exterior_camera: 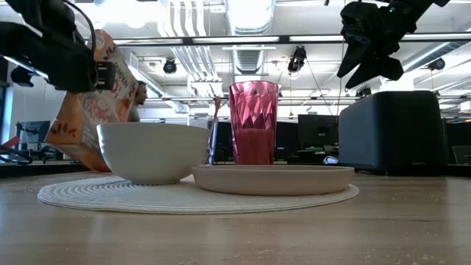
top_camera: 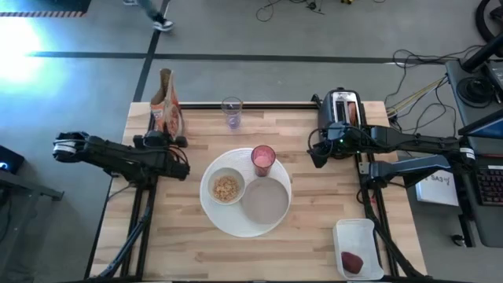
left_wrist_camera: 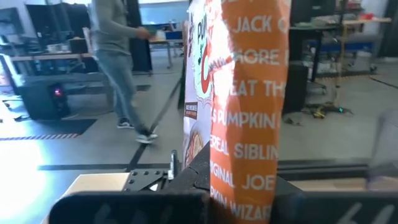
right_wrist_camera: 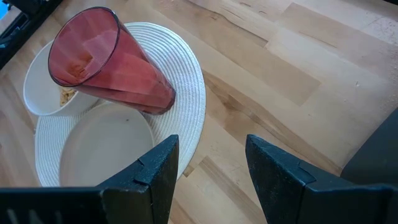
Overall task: Arrange a breakfast setting
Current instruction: Pour the cereal from the orange cereal box into the white bowl, then put the brown toasted bread on the gray plate
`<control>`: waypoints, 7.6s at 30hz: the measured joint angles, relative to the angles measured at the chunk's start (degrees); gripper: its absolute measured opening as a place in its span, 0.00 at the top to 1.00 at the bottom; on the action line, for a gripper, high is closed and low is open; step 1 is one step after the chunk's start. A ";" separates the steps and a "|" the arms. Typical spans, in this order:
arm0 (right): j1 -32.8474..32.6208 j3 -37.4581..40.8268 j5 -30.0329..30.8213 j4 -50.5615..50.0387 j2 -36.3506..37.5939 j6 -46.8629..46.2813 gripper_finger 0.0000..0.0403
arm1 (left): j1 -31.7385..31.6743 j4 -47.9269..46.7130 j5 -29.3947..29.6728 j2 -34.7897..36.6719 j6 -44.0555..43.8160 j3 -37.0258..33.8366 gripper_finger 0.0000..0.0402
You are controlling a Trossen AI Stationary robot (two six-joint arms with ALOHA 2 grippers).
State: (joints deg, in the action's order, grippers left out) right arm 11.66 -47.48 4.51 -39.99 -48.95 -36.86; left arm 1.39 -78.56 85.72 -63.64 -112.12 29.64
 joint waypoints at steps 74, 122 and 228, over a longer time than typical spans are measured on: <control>-0.02 0.00 0.00 0.00 0.00 0.00 0.56 | -4.02 8.69 -46.89 -0.02 20.10 7.16 0.52; 0.00 0.00 0.39 0.53 -0.01 8.30 0.56 | 31.62 53.60 -34.98 -0.04 63.84 11.90 0.52; 35.65 -22.60 20.84 -34.75 -21.93 4.15 0.85 | 31.34 54.52 -29.33 -0.02 69.18 10.31 0.52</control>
State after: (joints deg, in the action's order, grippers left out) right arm 47.31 -70.08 25.36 -74.74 -70.88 -32.72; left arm 32.73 -24.04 56.39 -63.66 -42.94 39.94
